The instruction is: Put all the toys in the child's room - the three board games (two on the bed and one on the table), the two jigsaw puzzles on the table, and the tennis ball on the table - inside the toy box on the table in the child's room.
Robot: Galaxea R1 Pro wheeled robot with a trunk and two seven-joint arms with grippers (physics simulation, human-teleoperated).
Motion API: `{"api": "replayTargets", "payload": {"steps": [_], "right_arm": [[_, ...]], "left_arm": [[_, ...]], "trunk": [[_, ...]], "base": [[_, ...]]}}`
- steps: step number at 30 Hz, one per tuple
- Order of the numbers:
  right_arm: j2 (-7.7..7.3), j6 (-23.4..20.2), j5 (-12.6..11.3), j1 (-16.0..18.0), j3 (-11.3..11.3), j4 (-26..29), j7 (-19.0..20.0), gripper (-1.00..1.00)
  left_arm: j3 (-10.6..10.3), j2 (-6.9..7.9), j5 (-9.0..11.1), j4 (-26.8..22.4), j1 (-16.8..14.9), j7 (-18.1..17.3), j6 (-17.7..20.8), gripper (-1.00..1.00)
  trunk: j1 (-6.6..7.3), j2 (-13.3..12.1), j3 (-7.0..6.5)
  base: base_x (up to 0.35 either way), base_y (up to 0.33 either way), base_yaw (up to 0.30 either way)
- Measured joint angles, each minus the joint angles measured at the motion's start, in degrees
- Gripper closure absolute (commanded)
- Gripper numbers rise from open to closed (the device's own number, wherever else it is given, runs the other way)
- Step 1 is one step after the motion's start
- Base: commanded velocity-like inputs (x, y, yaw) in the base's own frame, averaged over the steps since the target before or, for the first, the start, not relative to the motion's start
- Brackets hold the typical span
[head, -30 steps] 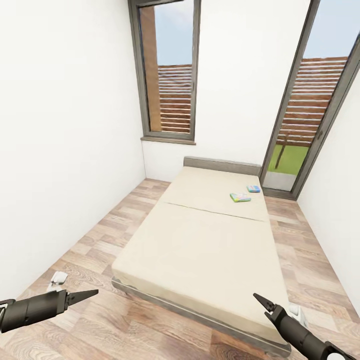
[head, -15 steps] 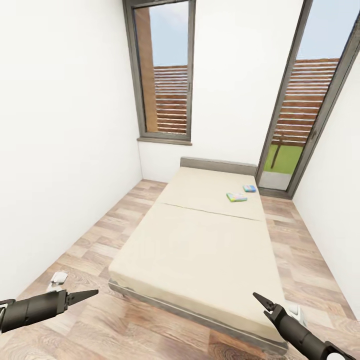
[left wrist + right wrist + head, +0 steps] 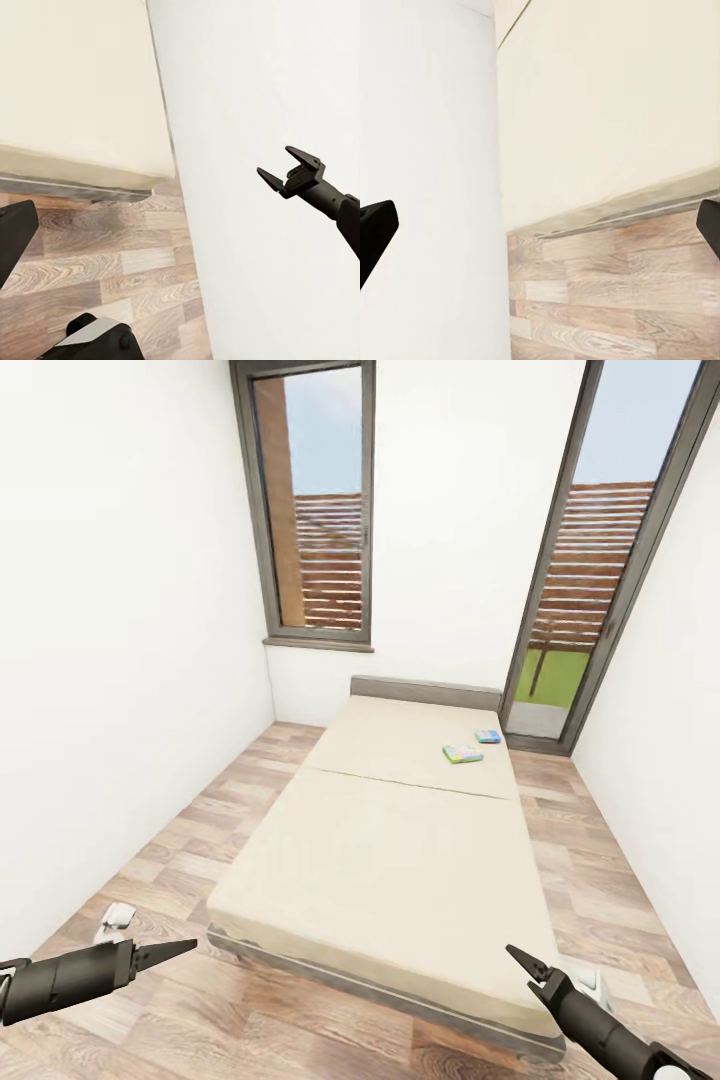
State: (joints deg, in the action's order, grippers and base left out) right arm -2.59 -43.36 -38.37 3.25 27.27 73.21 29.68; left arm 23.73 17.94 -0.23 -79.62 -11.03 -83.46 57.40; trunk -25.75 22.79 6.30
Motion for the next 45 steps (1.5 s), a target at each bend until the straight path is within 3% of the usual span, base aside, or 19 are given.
{"api": "replayTargets", "payload": {"steps": [19, 45], "right_arm": [[0.12, 0.03, 0.11, -0.03, -0.12, 0.01, -0.25, -1.0], [0.12, 0.16, 0.38, -0.01, -0.22, -0.12, -0.42, -1.0]], "left_arm": [[-0.02, -0.02, 0.0, 0.03, -0.01, 0.09, 0.0, -1.0], [-0.02, -0.04, -0.01, 0.01, 0.0, 0.11, -0.04, -1.0]], "trunk": [[0.0, 0.0, -0.1], [0.01, -0.01, -1.63]], "base": [[0.0, -0.183, -0.015], [0.011, -0.294, -0.188]]}}
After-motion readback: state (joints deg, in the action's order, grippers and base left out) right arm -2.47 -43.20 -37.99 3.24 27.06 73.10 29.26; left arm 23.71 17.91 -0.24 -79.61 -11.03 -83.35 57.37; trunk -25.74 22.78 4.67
